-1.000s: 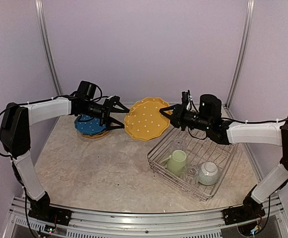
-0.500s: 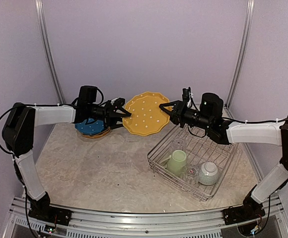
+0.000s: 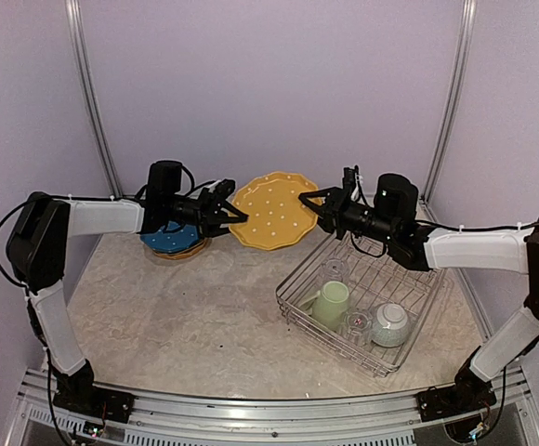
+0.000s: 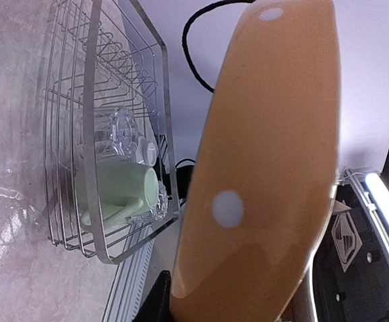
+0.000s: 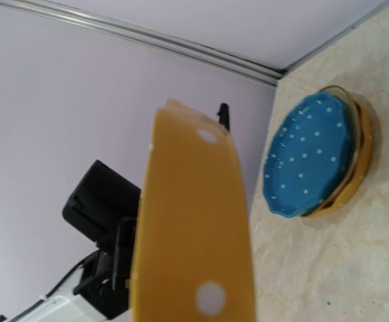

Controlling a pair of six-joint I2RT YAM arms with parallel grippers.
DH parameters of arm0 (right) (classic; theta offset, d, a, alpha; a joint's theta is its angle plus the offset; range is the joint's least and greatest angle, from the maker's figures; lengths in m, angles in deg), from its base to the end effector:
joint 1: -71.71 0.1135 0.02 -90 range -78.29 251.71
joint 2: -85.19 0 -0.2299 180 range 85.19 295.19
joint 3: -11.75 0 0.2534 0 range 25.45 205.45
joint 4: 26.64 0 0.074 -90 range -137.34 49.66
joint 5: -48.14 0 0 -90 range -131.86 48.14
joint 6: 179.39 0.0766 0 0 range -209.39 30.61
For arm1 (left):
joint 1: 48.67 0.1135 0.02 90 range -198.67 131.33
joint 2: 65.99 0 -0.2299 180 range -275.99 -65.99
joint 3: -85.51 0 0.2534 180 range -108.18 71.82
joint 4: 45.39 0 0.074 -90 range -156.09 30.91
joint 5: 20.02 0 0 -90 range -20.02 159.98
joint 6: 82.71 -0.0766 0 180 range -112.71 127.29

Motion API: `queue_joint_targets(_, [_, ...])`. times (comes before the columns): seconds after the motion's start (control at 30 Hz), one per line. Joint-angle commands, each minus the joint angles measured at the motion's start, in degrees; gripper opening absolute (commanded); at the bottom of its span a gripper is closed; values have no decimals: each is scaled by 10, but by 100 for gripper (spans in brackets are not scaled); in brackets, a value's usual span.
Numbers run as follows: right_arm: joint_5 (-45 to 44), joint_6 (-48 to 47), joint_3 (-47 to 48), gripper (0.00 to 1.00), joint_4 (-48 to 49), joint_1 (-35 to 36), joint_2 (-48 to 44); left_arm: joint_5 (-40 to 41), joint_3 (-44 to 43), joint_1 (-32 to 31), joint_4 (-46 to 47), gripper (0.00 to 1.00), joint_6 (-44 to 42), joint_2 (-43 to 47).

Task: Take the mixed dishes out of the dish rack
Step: Pass from the right arm to the left, then place the plate on the plate.

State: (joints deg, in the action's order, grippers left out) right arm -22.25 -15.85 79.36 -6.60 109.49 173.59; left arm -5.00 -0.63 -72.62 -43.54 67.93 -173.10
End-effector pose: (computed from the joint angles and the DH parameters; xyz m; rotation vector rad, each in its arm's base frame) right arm 0.2977 0.2633 0.2515 0.2707 1.8782 1.7068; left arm 0.3473 -0.2352 0.2118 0.4114 2.2671 -2.1160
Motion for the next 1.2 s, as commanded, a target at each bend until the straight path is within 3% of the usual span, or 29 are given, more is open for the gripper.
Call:
queue_joint_targets(0.0, [-30, -73, 14, 29, -44, 8, -36, 14, -1, 13, -48, 0, -2, 20])
queue_joint_targets(0.2, [-70, -96, 17, 66, -135, 6, -48, 30, -8, 35, -84, 0, -27, 35])
queue_joint_targets(0.33, [-86, -112, 22, 78, -186, -3, -56, 42, -9, 59, -103, 0, -35, 41])
queue_joint_targets(0.43, [-105, -126, 22, 79, -230, -13, -74, 77, -12, 93, -146, 0, -52, 48])
queue_joint_targets(0.57, [-131, -146, 17, 80, -267, -21, -104, 173, -38, 151, -308, 0, -116, 57])
queue_joint_targets(0.83, [-149, -157, 1, 80, -296, -37, -145, 262, -67, 258, -418, 0, -137, 46])
queue_joint_targets(1.17, [-145, -156, -19, 80, -301, -49, -172, 378, -107, 277, -506, 0, -199, 48])
